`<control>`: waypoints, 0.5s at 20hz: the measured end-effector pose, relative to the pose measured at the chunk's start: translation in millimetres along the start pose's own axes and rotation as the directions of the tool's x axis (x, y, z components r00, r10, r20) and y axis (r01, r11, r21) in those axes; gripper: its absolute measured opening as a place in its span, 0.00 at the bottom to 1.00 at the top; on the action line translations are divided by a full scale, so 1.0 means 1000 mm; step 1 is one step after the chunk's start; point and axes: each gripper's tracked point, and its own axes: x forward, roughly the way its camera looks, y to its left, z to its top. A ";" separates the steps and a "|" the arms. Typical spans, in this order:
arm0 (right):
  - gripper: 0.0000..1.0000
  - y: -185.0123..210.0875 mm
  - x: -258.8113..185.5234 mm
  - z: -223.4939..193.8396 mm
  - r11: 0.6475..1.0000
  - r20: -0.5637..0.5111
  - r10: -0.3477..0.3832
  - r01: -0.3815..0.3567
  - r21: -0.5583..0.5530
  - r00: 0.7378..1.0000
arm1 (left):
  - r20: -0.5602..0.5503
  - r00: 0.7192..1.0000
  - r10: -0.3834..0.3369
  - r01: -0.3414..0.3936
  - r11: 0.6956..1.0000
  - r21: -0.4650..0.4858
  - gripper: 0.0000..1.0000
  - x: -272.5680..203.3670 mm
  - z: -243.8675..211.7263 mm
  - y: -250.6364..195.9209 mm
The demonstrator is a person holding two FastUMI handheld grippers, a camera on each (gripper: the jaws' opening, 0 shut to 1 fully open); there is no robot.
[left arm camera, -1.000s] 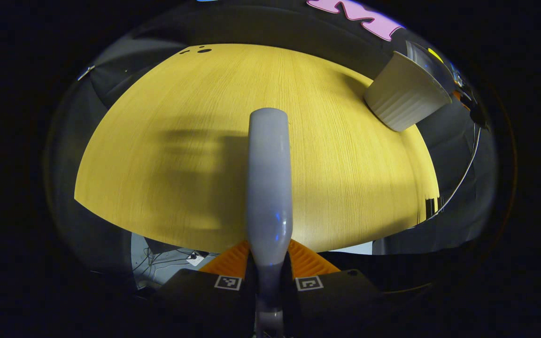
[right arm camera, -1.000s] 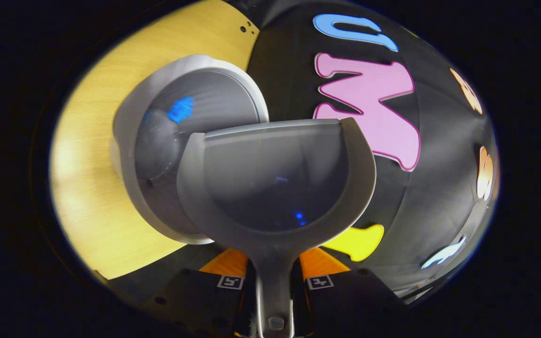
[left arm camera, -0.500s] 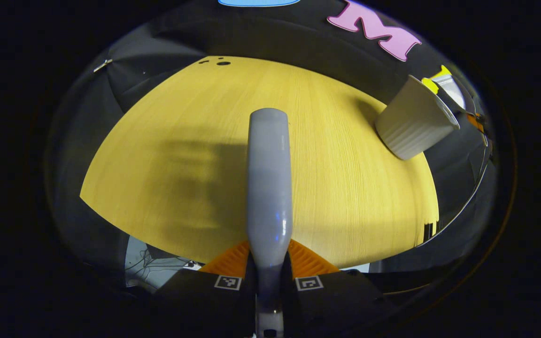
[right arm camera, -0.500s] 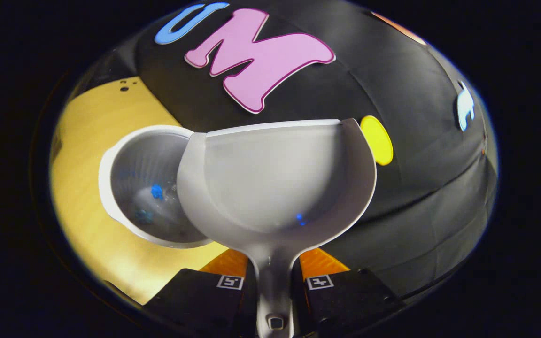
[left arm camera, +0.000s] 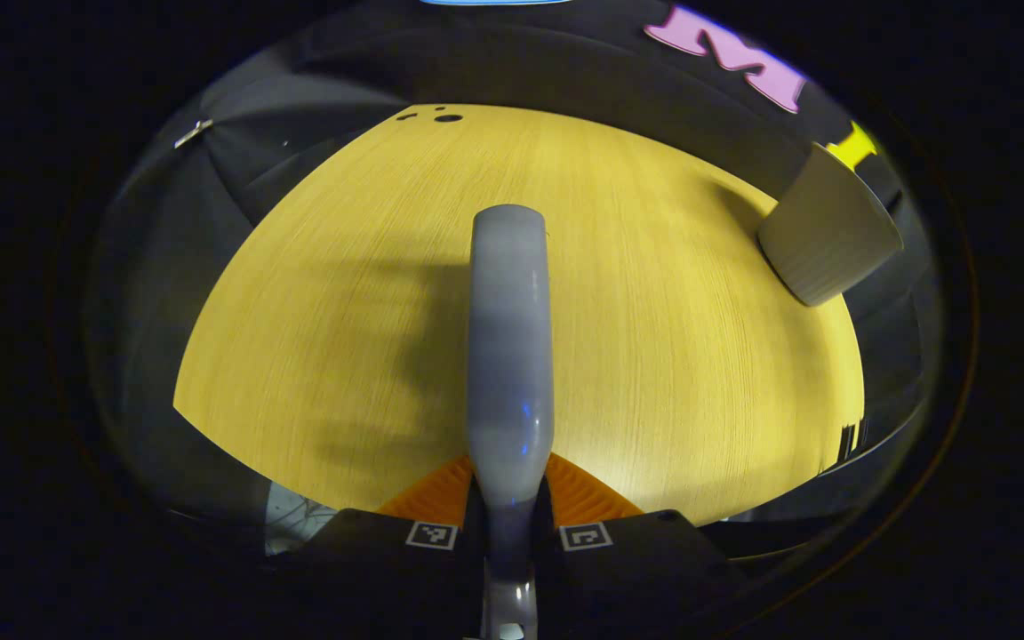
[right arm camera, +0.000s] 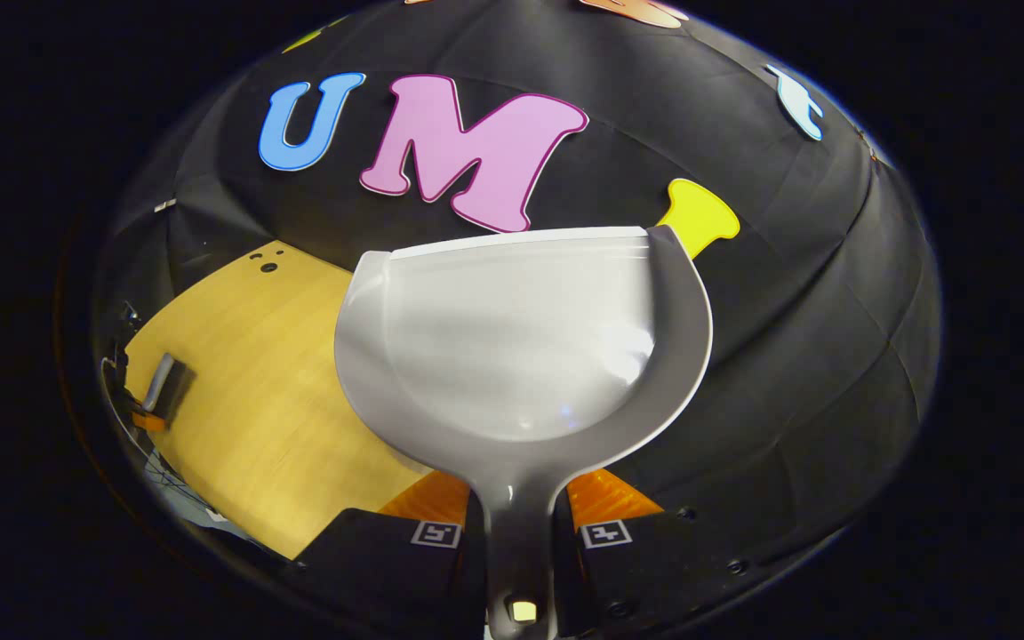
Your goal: Pick up the small broom and dustpan from the desktop, sweep the trash into the dustpan with the broom, and then empty the trash into the garbage bin.
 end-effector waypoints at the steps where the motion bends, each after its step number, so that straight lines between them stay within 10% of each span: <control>1: 0.34 0.011 -0.006 -0.001 0.999 -0.001 0.030 -0.030 0.030 1.000 | -0.004 1.000 0.006 -0.006 1.000 0.002 0.28 0.003 0.002 0.003; 10: 0.34 0.178 -0.035 -0.030 0.898 -0.056 0.360 -0.330 0.291 0.931 | -0.028 0.998 0.063 -0.058 0.983 0.173 0.28 0.011 0.016 0.011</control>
